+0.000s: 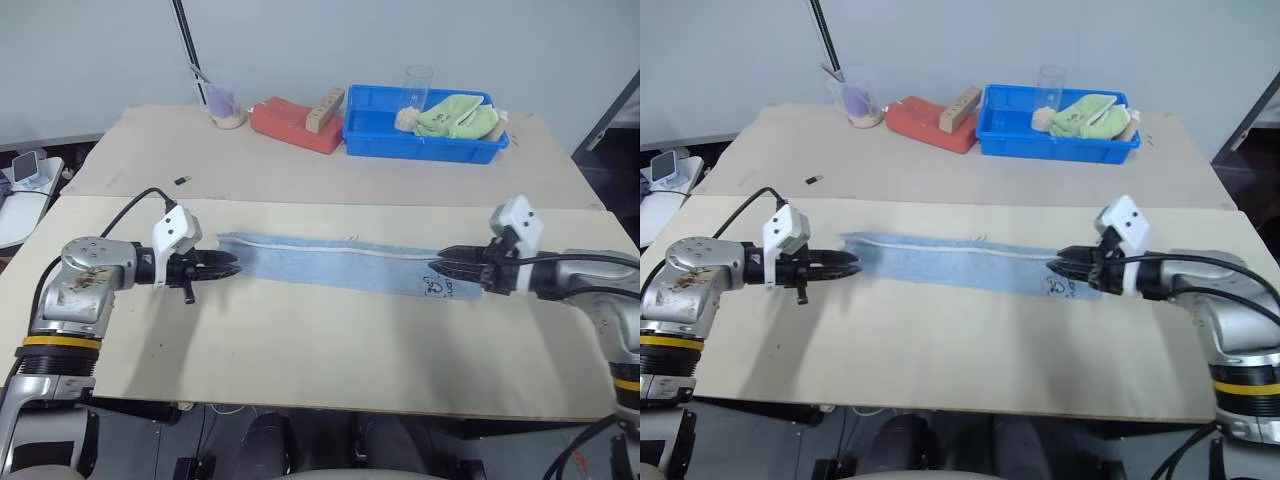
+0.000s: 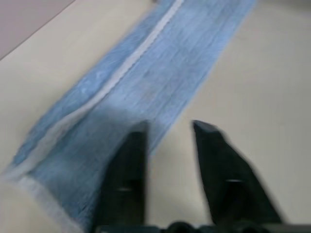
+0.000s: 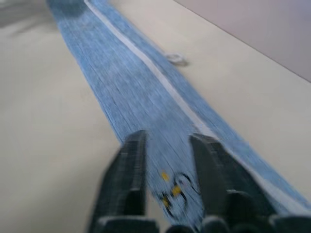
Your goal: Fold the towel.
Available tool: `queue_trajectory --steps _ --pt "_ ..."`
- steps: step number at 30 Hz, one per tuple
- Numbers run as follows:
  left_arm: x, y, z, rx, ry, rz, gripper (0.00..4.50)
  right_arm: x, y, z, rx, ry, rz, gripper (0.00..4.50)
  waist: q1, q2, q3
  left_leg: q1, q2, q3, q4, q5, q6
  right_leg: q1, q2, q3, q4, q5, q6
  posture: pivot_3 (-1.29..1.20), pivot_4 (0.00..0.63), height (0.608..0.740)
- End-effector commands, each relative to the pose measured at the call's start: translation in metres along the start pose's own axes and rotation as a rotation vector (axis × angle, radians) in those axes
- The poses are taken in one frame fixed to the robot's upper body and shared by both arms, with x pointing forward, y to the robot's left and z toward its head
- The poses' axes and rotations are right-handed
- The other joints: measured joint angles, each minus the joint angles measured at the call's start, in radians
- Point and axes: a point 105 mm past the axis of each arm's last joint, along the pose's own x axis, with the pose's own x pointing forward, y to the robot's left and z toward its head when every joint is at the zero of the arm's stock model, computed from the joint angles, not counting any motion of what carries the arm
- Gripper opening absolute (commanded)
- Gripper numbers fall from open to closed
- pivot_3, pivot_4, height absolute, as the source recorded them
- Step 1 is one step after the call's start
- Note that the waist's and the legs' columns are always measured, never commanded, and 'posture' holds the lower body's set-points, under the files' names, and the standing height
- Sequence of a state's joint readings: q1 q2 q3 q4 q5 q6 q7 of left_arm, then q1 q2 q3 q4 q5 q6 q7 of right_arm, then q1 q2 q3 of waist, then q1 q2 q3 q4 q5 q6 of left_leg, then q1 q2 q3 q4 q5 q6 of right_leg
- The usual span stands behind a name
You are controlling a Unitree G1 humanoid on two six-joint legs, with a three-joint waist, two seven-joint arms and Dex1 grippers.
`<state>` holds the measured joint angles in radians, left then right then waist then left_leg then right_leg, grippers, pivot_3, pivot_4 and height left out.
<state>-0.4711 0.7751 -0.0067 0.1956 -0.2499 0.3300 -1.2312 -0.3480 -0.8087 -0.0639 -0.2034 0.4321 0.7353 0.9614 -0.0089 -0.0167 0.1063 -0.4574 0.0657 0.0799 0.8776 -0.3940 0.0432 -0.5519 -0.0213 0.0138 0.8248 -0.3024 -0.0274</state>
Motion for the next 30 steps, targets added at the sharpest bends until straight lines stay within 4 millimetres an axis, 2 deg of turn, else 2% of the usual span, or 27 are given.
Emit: queue_trajectory --steps 1,7,13,16,22,25,30 --pt "0.012 0.009 0.002 0.026 -0.018 0.072 0.00 0.016 0.003 0.008 -0.060 -0.025 -0.009 0.12 -0.001 0.000 0.000 0.000 0.000 0.000 0.000 0.000 0.000 0.001 0.000 0.000 0.000 0.000 0.000 0.00 0.150 0.656" --pt "0.024 0.029 -0.006 -0.001 -0.034 0.178 0.00 0.037 0.008 0.006 -0.071 -0.038 0.007 0.05 -0.004 -0.001 0.000 -0.001 -0.001 0.000 0.000 0.000 0.000 0.000 0.000 0.000 0.000 0.000 0.000 0.00 0.150 0.656" --pt "0.032 0.057 0.008 -0.053 -0.135 0.318 0.00 0.045 0.012 0.010 -0.095 -0.055 0.027 0.05 -0.003 -0.001 0.000 -0.002 -0.001 0.000 0.001 0.000 0.000 0.001 0.000 -0.001 0.000 0.000 0.000 0.00 0.150 0.656" --pt "0.030 0.069 0.014 -0.093 -0.178 0.371 0.00 0.047 0.013 0.012 -0.103 -0.065 0.026 0.05 -0.004 -0.001 0.000 -0.002 -0.001 0.000 0.001 0.000 0.000 0.001 0.000 -0.001 0.000 0.000 0.000 0.00 0.150 0.656" --pt "0.022 0.094 0.008 -0.106 -0.172 0.524 0.00 0.045 0.008 0.011 -0.135 -0.082 -0.031 0.05 -0.008 -0.001 0.001 -0.003 -0.001 -0.004 0.001 0.000 0.000 0.001 0.000 -0.002 0.000 0.000 0.000 0.00 0.150 0.656" --pt "0.022 0.091 0.013 -0.094 -0.200 0.492 0.00 0.042 0.007 0.012 -0.135 -0.095 -0.047 0.05 -0.007 -0.001 0.001 -0.003 -0.001 -0.007 0.001 0.000 0.000 0.001 0.000 -0.002 0.000 0.000 0.000 0.00 0.150 0.656" --pt "0.013 0.065 0.030 -0.063 -0.270 0.285 0.00 0.041 0.008 0.013 -0.137 -0.111 -0.071 0.05 -0.007 -0.001 0.001 -0.003 -0.001 -0.008 0.002 0.000 0.000 0.001 0.000 -0.003 0.000 0.001 -0.002 0.00 0.150 0.656"
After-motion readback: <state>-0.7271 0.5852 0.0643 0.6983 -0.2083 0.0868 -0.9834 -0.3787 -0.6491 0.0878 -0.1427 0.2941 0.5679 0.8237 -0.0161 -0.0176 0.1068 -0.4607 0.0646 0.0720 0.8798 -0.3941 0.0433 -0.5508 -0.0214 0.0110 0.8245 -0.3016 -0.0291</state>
